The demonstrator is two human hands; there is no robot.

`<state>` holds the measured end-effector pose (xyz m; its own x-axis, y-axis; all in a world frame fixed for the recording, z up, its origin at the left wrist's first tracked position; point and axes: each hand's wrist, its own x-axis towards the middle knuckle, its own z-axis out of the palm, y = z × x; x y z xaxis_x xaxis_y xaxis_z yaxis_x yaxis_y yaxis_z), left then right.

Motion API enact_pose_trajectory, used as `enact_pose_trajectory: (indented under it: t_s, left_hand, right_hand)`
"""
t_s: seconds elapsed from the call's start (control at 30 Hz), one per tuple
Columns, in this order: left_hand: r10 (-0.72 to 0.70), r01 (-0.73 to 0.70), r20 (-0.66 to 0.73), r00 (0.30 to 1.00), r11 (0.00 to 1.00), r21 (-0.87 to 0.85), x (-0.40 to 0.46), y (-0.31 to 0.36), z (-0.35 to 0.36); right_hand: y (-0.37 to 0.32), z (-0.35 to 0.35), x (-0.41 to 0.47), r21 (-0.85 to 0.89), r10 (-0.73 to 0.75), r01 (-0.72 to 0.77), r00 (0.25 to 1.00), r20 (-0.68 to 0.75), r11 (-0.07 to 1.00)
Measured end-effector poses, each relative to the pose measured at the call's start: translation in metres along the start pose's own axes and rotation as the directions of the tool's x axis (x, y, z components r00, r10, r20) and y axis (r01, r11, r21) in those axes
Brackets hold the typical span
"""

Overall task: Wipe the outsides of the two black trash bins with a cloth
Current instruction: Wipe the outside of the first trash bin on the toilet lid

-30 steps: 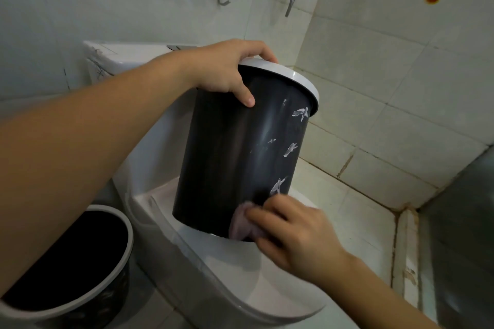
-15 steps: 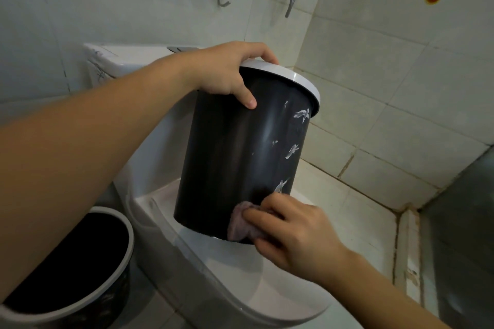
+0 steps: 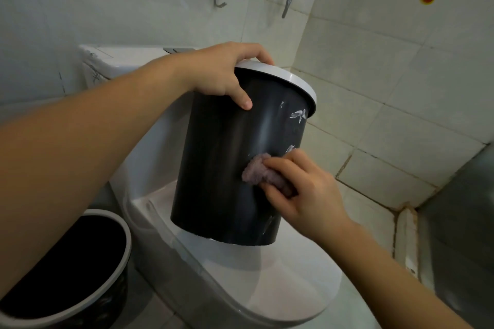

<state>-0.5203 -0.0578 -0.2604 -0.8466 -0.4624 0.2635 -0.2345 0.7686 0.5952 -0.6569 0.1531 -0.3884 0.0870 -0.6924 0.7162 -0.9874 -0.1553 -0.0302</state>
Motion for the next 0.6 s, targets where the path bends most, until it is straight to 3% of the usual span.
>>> enact_pose_trajectory:
  t_s: [0.1, 0.3, 0.37, 0.5, 0.6]
  left_hand:
    - [0.002, -0.001, 0.004, 1.000, 1.000, -0.013, 0.000, 0.000, 0.001]
    - [-0.001, 0.001, -0.004, 1.000, 1.000, -0.007, 0.003, 0.000, 0.002]
    - [0.003, -0.003, -0.002, 1.000, 1.000, -0.011, 0.003, 0.000, 0.002]
    - [0.001, -0.001, -0.001, 1.000, 1.000, -0.006, 0.002, -0.002, 0.001]
    - [0.004, -0.004, -0.008, 1.000, 1.000, -0.002, 0.002, -0.002, 0.002]
  right_hand:
    - [0.004, -0.003, 0.001, -0.018, -0.016, 0.016, 1.000, 0.008, 1.000]
    - [0.004, -0.002, 0.030, -0.061, 0.126, -0.134, 0.985, -0.119, 0.989]
    - [-0.001, -0.002, 0.027, -0.055, 0.059, -0.064, 0.995, -0.078, 0.996]
    - [-0.007, -0.008, 0.013, -0.056, -0.190, 0.201, 0.968, 0.162, 0.978]
    - [-0.004, -0.011, 0.022, -0.098, -0.186, 0.203, 0.970, 0.159, 0.974]
